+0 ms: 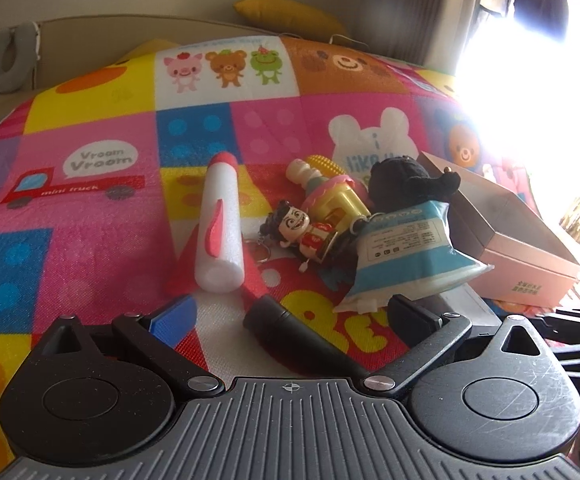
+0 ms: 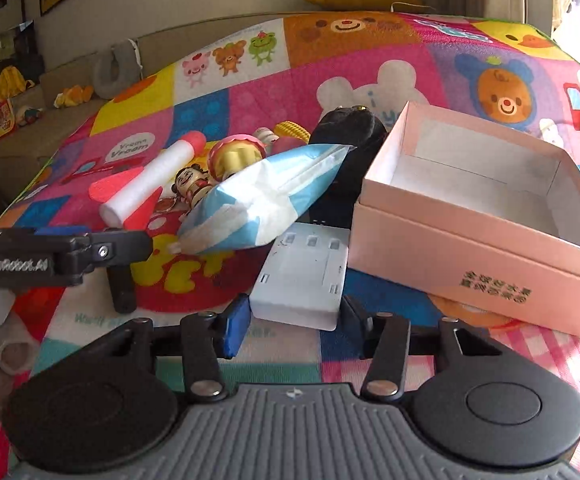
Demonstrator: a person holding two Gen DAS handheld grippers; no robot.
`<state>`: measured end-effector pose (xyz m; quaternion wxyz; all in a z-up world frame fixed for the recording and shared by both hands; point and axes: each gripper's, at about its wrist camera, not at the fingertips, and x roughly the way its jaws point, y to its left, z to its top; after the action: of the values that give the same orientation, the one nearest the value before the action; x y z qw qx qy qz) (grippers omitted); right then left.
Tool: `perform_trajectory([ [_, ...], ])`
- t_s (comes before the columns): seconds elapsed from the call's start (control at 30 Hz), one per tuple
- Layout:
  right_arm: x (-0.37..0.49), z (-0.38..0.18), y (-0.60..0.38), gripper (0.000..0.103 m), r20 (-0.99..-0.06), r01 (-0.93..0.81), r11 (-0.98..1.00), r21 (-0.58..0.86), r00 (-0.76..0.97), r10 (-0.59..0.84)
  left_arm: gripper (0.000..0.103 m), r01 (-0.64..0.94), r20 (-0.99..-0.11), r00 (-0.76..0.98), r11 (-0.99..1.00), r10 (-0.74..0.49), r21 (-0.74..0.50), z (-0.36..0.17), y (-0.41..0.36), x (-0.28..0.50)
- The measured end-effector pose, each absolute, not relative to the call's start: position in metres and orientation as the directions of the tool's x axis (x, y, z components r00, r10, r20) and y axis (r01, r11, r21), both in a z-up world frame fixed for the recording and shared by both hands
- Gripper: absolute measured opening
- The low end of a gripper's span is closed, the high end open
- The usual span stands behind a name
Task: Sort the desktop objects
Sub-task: 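Move the right tool to the white power bank and grasp it, then lift the white power bank with the right tool while the left tool grasps the black foam grip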
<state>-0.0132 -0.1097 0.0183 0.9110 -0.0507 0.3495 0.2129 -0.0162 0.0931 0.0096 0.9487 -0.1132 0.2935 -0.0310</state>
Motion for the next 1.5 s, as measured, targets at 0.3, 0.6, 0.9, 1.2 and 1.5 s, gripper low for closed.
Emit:
perform_trajectory([
  [0.3, -0.099, 0.024, -0.194, 0.061, -0.656, -0.427, 0.883, -0.198, 0.727, 0.205, 0.103, 0.192, -0.48, 0.854, 0.979, -0.201, -0.069, 0.018, 0.045, -0.039],
  [0.6, -0.091, 0.033, -0.244, 0.093, -0.571, -0.209, 0.978, -0.023, 0.805, 0.159, 0.103, 0.228, -0.488, 0.849, 0.974, -0.201, -0.004, 0.028, 0.013, -0.058],
  [0.9, -0.049, 0.014, -0.194, 0.103, -0.643, -0.259, 0.966, -0.01, 0.742, 0.192, 0.103, 0.162, -0.548, 0.828, 0.986, -0.122, 0.025, 0.018, 0.046, -0.058],
  [1.2, -0.043, 0.008, -0.198, 0.103, -0.665, -0.233, 0.972, 0.029, 0.722, 0.193, 0.103, 0.254, -0.628, 0.748, 0.967, -0.214, -0.026, 0.01, 0.074, -0.011],
  [1.5, -0.04, 0.005, -0.202, 0.103, -0.678, -0.231, 0.971, 0.066, 0.704, 0.213, 0.103, 0.432, -0.662, 0.638, 0.895, -0.392, -0.113, 0.006, 0.044, -0.031],
])
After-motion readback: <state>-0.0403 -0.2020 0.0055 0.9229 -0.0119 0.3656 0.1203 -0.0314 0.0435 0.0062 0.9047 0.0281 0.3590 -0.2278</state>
